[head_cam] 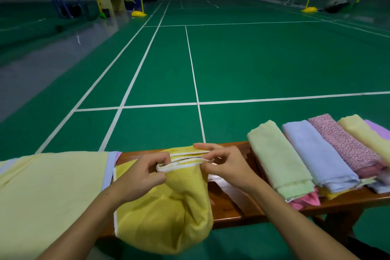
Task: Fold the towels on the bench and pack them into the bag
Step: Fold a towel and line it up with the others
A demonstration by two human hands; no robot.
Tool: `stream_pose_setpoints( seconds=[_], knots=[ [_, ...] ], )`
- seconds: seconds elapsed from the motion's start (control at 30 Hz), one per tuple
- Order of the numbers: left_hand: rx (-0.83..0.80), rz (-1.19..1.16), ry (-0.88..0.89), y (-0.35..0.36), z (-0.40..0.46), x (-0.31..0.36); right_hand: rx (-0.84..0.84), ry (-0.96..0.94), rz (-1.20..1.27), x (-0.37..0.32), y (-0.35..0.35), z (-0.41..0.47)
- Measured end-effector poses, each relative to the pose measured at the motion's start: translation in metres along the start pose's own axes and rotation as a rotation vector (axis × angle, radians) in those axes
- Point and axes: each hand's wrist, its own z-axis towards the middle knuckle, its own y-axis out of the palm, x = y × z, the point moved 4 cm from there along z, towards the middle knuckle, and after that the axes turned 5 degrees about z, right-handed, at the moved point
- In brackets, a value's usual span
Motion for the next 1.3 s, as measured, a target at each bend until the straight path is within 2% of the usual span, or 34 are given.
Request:
stream_pose_setpoints(
  seconds=[0.17,0.3,0.4,0.47,0.57,0.63,0.7,0.77,0.87,0.97,1.1,1.3],
  knots=[
    [0.112,0.402,0.067,-0.009,-0.002,-0.003,-0.048,-0.087,-0.348,-0.017,-0.020,0.005],
    [0.273,0.697,0.153,-0.019,0.007,0.005,0.017,-0.239,-0.649,-0.030,-0.023,0.011],
    [0.393,0.798,0.213,-0.027,0.014,0.027,0.076,-0.346,-0.811,-0.052,-0.018,0.009],
    [0.459,0.692,0.176,-0.034,0.018,0.037,0.120,-0.414,-0.907,-0.074,-0.016,0.006],
    [0.533,0.320,0.046,-0.045,0.025,0.047,0.247,-0.489,-0.989,-0.107,-0.011,0.002],
    [0.579,0.106,0.044,-0.053,0.028,0.068,0.346,-0.543,-1.007,-0.133,-0.006,-0.004],
    [0.650,-0.072,0.144,-0.064,0.026,0.104,0.404,-0.578,-0.849,-0.164,-0.005,-0.012],
    [0.720,-0.224,0.211,-0.078,0.022,0.131,0.434,-0.615,-0.565,-0.192,-0.007,-0.018],
    [0.715,-0.282,0.120,-0.080,0.020,0.131,0.459,-0.515,-0.279,-0.195,-0.011,-0.017],
    [0.609,-0.342,0.011,-0.065,0.017,0.115,0.472,-0.388,-0.198,-0.175,-0.012,-0.015],
    [0.519,-0.376,0.019,-0.062,0.006,0.126,0.469,-0.412,-0.182,-0.184,-0.011,-0.028],
    [0.544,-0.454,0.067,-0.073,-0.011,0.154,0.457,-0.490,-0.164,-0.210,-0.009,-0.045]
  ],
)
